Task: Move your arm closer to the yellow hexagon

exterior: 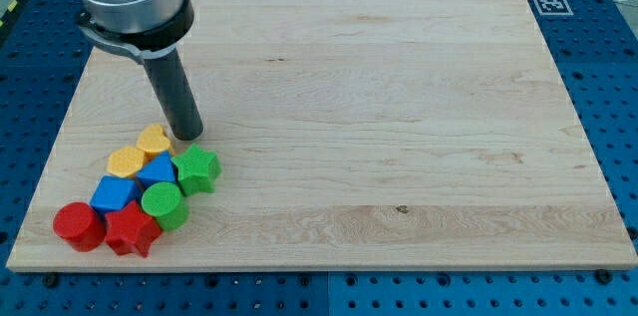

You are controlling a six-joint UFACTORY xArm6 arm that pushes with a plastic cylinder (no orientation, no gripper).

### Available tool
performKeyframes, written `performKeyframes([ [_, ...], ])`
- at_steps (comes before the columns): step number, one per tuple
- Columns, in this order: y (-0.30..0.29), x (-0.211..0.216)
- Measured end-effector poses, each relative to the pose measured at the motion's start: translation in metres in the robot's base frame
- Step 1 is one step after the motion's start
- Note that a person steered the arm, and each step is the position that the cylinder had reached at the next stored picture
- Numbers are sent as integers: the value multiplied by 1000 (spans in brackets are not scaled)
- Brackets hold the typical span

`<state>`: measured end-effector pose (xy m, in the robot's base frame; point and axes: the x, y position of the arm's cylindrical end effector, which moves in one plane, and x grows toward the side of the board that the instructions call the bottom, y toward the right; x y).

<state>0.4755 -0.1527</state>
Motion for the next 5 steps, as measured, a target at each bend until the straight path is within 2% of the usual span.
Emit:
performKeyframes([
  [1,0,-3],
  [2,-2,-32],
  [3,-43,-32],
  [4,-84,5],
  [5,-101,19],
])
